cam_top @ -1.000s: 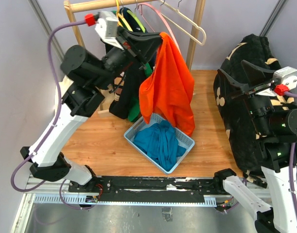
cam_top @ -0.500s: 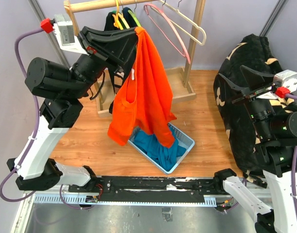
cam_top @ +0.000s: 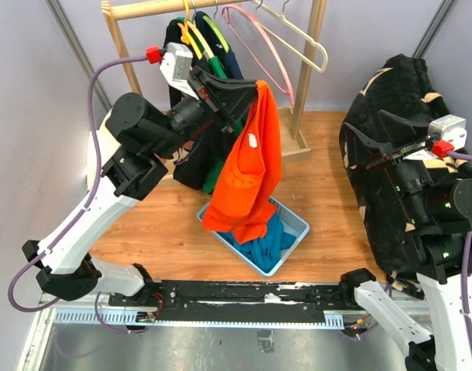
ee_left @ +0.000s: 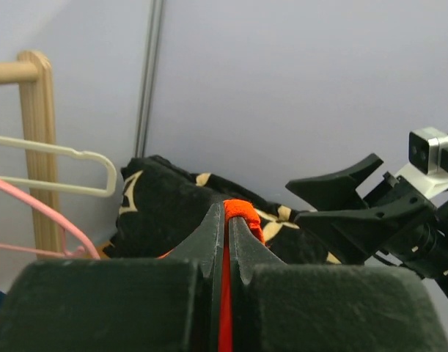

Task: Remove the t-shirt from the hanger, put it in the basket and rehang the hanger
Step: Place the T-shirt in the bin.

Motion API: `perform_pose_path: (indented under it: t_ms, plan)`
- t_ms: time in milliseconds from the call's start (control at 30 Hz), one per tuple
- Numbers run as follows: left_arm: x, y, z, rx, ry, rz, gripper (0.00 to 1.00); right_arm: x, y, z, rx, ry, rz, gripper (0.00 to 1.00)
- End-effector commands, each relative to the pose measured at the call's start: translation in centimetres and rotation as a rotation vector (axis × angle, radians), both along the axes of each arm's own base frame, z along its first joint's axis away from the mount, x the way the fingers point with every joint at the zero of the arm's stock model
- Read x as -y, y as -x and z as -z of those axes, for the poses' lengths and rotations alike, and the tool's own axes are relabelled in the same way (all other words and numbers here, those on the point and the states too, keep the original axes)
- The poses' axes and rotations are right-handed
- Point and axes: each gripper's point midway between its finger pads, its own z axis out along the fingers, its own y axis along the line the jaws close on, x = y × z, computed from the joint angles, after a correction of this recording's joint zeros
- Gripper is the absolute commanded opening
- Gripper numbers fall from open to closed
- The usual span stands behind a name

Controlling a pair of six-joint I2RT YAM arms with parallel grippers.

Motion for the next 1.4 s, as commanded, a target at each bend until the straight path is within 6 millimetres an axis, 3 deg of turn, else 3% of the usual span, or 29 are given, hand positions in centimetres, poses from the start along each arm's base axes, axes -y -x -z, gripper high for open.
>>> perform_pose_path:
  t_ms: [0, 367, 600, 733, 1100, 1367]
  plan:
    - [0.6, 1.9, 0.0, 0.014, 0.028, 0.063, 0.01, 0.6, 0.1, 0.0, 0.013, -0.006, 0.028, 0.76]
    - [1.7, 4.3, 7.4, -0.100, -0.063, 0.103, 0.00, 0.7, 0.0, 0.5, 0.005, -0.006, 0.033, 0.76]
    - [0.9, 5.6, 11.5, -0.164, -0.098, 0.116, 0.01, 0.8, -0.4, 1.2, -0.010, -0.004, 0.043, 0.76]
    - [0.6, 5.6, 15.3, -0.223, -0.148, 0.099, 0.01, 0.7, -0.4, 1.3, -0.011, -0.003, 0.042, 0.76]
    - [-3.5, 3.1, 25.1, -0.391, -0.254, -0.151, 0.01, 0.7, -0.6, 2.6, -0.035, 0.010, 0.046, 0.76]
    - [-7.9, 1.2, 29.7, -0.496, -0.316, -0.392, 0.01, 0.6, -1.0, 3.5, -0.052, 0.017, 0.045, 0.76]
